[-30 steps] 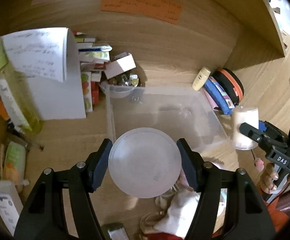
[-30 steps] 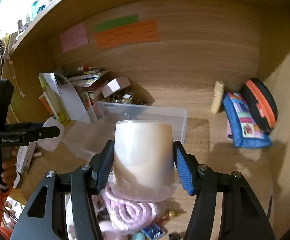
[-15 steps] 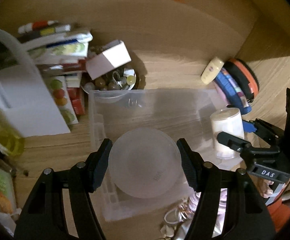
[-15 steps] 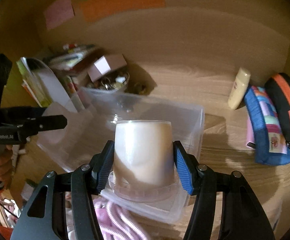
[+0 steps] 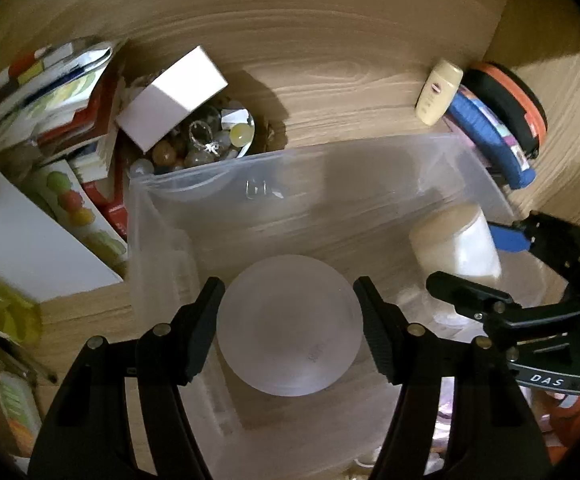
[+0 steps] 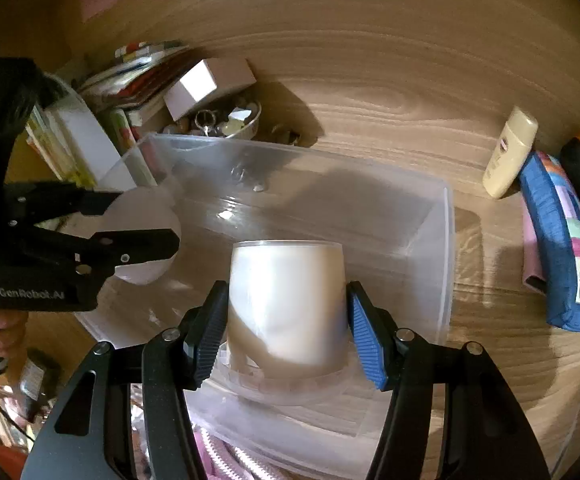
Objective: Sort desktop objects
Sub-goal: 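Carry both items over the clear box and open both tools to drop them, then move left tool to the green pump bottle while right tool approaches the pink rope bag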
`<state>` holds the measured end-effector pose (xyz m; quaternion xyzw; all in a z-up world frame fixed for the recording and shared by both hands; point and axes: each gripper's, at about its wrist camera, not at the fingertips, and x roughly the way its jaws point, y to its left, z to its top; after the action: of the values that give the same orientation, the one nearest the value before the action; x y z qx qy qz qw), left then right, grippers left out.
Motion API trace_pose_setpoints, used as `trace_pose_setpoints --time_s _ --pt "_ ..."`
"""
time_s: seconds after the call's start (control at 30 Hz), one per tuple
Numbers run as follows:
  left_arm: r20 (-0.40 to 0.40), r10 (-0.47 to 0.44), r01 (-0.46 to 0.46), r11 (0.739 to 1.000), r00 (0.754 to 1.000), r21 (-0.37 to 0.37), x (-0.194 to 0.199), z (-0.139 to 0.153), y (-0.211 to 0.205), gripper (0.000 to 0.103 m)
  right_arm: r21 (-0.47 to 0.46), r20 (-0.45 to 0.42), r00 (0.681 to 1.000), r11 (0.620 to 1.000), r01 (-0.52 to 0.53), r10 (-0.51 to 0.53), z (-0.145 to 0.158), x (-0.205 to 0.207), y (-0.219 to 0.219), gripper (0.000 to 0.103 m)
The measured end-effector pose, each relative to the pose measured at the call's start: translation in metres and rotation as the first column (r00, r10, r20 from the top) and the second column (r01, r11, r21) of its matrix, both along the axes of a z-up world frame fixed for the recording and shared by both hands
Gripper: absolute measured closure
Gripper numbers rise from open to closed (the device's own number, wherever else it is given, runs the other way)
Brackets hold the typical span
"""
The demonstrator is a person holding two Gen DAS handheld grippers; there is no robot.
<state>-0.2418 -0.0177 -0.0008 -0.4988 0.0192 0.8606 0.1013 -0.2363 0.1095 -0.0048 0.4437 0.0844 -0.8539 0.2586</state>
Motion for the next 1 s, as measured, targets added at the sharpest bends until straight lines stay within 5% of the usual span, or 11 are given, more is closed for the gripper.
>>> trace_pose_setpoints --time_s 0.23,0.67,1.0 --pt "-0.025 -0.03 0.028 0.996 0.999 -0.086 0.003 -0.006 0.01 0.038 0.047 -0.033 0.999 0.999 0.001 0.001 -0.003 0.002 -0.007 0.048" --pt "-0.095 0.019 -0.026 0.997 0.995 -0.078 0.022 0.015 -0.006 0.037 0.007 -0.122 0.993 1.0 0.006 -0.005 0.024 0.019 -0.001 0.044" --pt "-0.213 0.067 -0.081 0.995 0.975 -0.059 0.075 0.049 -0.022 0.018 -0.045 -0.225 0.974 0.999 0.027 -0.037 0.052 0.059 0.02 0.026"
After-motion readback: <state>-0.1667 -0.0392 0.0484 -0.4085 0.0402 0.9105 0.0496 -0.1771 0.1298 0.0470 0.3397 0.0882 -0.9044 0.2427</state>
